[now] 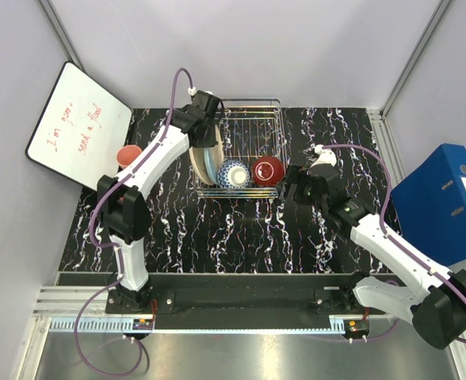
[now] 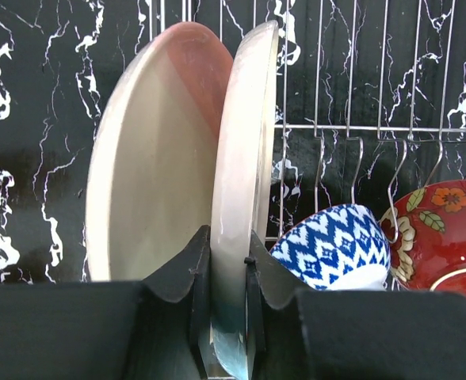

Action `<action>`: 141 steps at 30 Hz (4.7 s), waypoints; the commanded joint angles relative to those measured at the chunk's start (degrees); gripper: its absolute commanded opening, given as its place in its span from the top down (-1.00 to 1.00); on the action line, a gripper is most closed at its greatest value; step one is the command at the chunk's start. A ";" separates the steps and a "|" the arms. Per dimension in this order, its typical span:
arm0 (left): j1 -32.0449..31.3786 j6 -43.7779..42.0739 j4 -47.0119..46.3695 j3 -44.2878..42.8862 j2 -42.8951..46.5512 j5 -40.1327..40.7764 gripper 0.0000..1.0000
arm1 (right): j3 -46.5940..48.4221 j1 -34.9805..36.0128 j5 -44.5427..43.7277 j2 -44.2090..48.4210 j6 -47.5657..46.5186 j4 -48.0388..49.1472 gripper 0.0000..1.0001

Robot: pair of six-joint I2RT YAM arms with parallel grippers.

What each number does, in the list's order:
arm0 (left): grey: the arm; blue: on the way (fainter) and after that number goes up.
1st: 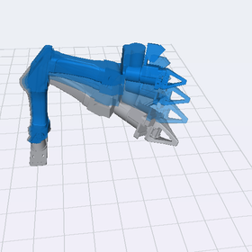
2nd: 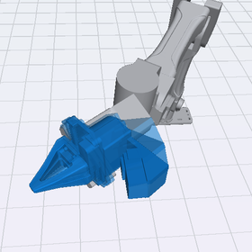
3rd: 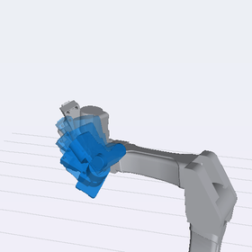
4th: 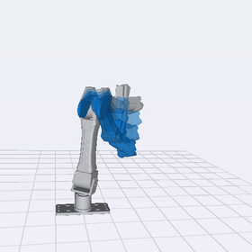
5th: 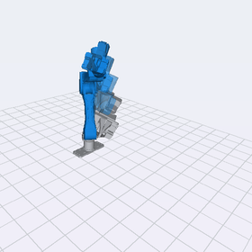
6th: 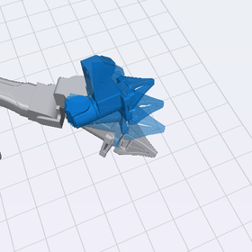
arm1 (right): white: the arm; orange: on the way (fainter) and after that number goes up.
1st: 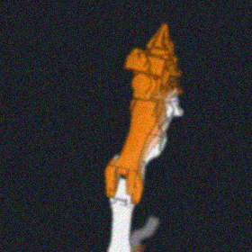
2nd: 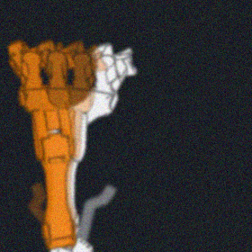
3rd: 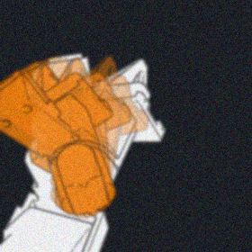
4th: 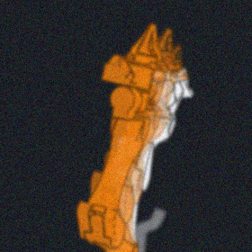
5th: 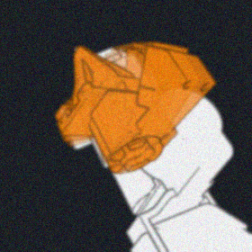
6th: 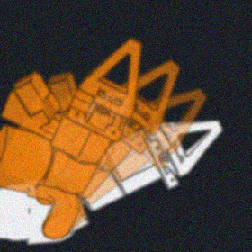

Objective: Unload the mixed dishes from the dish rack
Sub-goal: Pick up the plate from the dish rack, then place the plate at the center of the board.

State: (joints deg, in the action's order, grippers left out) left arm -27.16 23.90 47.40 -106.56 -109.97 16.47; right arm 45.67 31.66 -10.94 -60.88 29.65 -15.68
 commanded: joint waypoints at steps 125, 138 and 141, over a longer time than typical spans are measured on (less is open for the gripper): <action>20.92 31.56 -50.21 60.59 54.43 -42.92 -0.98 | 32.54 -40.98 17.71 -31.48 24.85 19.90 1.00; 18.90 31.21 -51.79 63.32 50.30 -43.36 -0.98 | 41.77 -41.06 16.65 -49.93 22.56 21.31 1.00; 18.55 31.47 -51.97 64.37 49.77 -44.33 -0.98 | 42.66 -41.06 17.00 -52.66 22.21 21.31 1.00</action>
State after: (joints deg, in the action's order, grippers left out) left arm -8.01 56.29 -1.58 -43.33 -59.44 -27.42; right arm 83.05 -9.47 5.06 -112.60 51.40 -3.77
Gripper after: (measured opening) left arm 0.985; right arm 0.191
